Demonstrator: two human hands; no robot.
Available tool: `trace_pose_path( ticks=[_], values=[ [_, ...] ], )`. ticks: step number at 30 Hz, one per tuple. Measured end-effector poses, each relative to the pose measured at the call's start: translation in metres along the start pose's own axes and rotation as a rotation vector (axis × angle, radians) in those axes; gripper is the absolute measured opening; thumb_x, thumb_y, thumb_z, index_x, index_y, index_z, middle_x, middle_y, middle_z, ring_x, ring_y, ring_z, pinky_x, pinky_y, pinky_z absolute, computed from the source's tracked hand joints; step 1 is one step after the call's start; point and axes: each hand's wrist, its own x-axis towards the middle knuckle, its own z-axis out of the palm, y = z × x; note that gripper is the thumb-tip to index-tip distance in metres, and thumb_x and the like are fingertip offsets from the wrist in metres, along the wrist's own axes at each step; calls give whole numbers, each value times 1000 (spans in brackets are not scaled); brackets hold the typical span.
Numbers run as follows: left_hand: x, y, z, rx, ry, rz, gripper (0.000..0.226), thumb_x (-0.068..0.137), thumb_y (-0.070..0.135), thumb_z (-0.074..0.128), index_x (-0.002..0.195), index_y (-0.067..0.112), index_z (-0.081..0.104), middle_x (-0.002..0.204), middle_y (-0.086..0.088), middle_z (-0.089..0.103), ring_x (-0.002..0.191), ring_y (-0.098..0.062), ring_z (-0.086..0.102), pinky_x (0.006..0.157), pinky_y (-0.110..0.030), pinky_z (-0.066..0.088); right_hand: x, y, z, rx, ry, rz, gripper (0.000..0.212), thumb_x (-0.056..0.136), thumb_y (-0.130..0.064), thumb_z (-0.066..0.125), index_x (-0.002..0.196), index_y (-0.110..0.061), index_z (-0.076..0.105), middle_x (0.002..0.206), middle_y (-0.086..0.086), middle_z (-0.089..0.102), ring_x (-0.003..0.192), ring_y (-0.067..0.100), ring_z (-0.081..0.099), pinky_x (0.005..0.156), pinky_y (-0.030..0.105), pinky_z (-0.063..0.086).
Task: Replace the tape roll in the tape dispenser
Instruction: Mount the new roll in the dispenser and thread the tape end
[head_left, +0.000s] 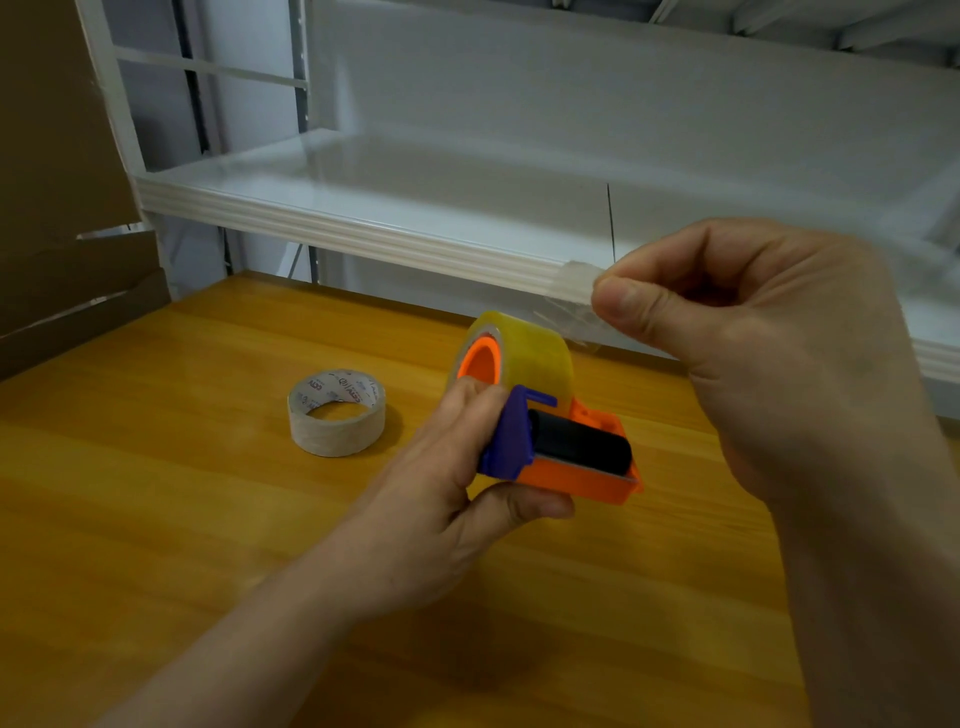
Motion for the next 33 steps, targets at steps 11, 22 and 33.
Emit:
trace_pose_path(
  ticks=[11,22,33],
  values=[
    [1,-3,-5,-21,37,-6,38,91,48,61,126,33,57,125,-1,57,120,-23,57,100,-42,49,-3,-7,1,-59,-36,-37,14,73,-25,86,68,-30,74,70,-19,75,64,-2,69,58,10,50],
    [0,-4,-6,-258,44,-70,45,83,57,65,124,37,59,119,12,64,115,-13,63,91,-21,50,-3,-7,-5,-135,-95,-40,7,68,-31,84,71,-30,77,82,-19,78,85,2,74,86,38,60],
    [0,-5,-8,-269,51,-79,36,82,60,64,115,47,61,115,9,63,112,-15,63,90,-24,51,-4,-15,-9,-90,-131,-92,12,63,-37,83,72,-32,76,81,-21,77,81,-2,72,76,17,57]
  ],
)
